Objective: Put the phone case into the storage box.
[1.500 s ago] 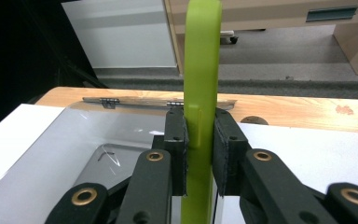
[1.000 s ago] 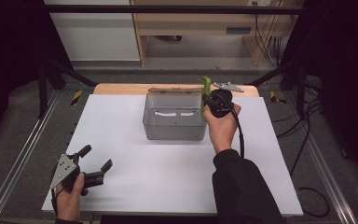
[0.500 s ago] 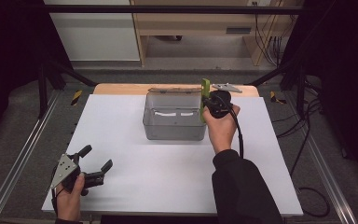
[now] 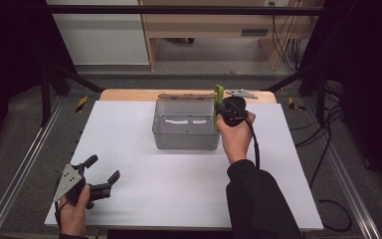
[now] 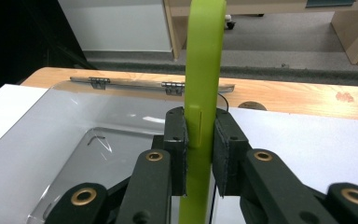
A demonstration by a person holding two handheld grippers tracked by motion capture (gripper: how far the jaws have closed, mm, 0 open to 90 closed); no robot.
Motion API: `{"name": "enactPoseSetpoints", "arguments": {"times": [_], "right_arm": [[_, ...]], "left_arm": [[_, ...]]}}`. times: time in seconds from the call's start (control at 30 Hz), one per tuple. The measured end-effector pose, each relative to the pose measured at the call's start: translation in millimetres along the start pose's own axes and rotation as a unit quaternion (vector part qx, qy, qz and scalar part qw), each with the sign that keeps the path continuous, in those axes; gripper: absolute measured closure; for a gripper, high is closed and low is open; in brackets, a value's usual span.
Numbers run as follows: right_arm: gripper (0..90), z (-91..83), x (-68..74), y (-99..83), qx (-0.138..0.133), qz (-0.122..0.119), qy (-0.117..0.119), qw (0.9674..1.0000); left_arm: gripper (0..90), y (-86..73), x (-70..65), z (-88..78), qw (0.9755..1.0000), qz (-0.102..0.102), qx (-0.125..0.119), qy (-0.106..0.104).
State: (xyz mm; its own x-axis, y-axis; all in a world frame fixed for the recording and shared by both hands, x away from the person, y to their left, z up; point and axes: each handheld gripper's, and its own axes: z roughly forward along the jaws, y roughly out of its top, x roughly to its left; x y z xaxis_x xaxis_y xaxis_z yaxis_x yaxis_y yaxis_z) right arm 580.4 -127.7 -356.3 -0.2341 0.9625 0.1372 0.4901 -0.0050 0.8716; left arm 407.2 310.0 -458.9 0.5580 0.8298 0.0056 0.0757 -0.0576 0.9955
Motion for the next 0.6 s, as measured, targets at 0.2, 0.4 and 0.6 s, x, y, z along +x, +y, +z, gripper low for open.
{"name": "enactPoseSetpoints", "arguments": {"times": [0.2, 0.4, 0.6], "right_arm": [[77.7, 2.6, 0.5, -2.6, 0.009, -0.003, 0.000, 1.0000], [77.6, 2.5, 1.0, -3.2, 0.011, -0.005, -0.003, 0.9999], [77.7, 4.2, 1.5, -4.1, 0.019, -0.006, -0.002, 0.9998]], "left_arm": [[2.0, 0.0, -0.4, 0.1, 1.0000, 0.000, 0.001, 0.000], [2.0, 0.0, -0.1, 0.1, 1.0000, 0.000, 0.000, 0.000], [2.0, 0.0, -0.3, 0.0, 1.0000, 0.000, 0.001, 0.000]]}}
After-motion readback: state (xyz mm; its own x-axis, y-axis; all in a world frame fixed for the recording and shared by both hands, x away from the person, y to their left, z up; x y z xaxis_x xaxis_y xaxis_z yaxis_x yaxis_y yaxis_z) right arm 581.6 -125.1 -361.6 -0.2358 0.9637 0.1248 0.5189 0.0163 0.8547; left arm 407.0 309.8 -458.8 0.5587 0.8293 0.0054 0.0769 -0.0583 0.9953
